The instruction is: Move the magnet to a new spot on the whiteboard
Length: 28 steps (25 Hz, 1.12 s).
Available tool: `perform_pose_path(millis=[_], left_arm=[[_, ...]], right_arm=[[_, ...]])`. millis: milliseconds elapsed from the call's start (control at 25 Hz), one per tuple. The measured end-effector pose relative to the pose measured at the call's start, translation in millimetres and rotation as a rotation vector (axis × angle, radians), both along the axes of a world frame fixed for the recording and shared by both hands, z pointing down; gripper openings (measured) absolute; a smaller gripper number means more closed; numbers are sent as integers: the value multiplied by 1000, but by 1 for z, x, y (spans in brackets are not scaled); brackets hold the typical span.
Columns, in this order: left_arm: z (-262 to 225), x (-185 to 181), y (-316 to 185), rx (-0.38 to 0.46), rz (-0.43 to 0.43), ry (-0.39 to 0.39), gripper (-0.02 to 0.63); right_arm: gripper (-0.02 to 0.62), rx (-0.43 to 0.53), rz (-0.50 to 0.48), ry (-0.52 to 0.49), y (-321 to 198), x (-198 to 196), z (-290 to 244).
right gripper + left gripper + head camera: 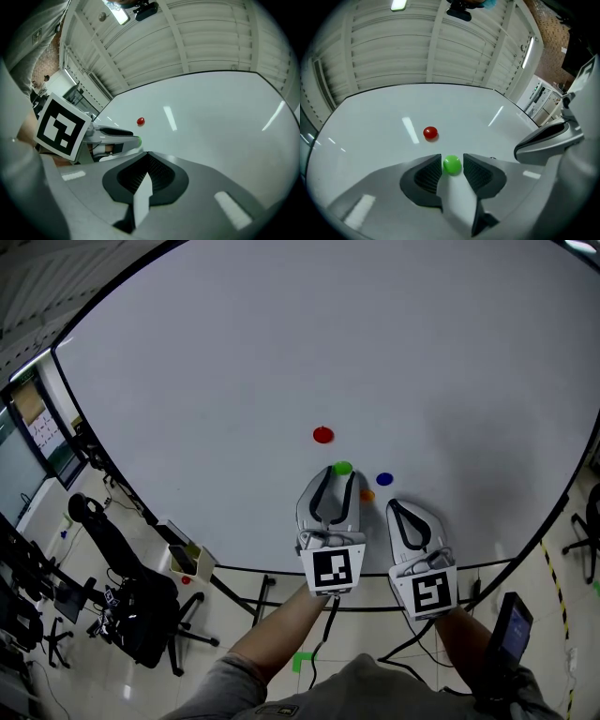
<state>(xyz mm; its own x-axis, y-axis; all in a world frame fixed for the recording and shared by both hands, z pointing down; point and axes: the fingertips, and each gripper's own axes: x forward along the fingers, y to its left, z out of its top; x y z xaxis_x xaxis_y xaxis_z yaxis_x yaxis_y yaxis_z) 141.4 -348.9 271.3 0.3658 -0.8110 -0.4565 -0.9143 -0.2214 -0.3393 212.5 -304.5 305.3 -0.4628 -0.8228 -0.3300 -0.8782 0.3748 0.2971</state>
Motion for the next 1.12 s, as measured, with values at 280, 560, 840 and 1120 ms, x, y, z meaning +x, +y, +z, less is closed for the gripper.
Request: perform_pose_path(millis=[280, 560, 840, 1120], left_arm=[[0, 5, -11, 8, -54, -7, 114], [-3, 7, -8, 1, -60, -10, 110], [-3, 6, -9, -17, -89, -4, 112], [-4, -26, -9, -14, -99, 36, 112]], right_arm=[[6, -6, -13, -2, 2, 4, 0], [6, -14, -50, -11, 5, 8, -1], [6, -32, -112, -15, 8, 12, 4], [6, -27, -135, -4, 9, -14, 2]])
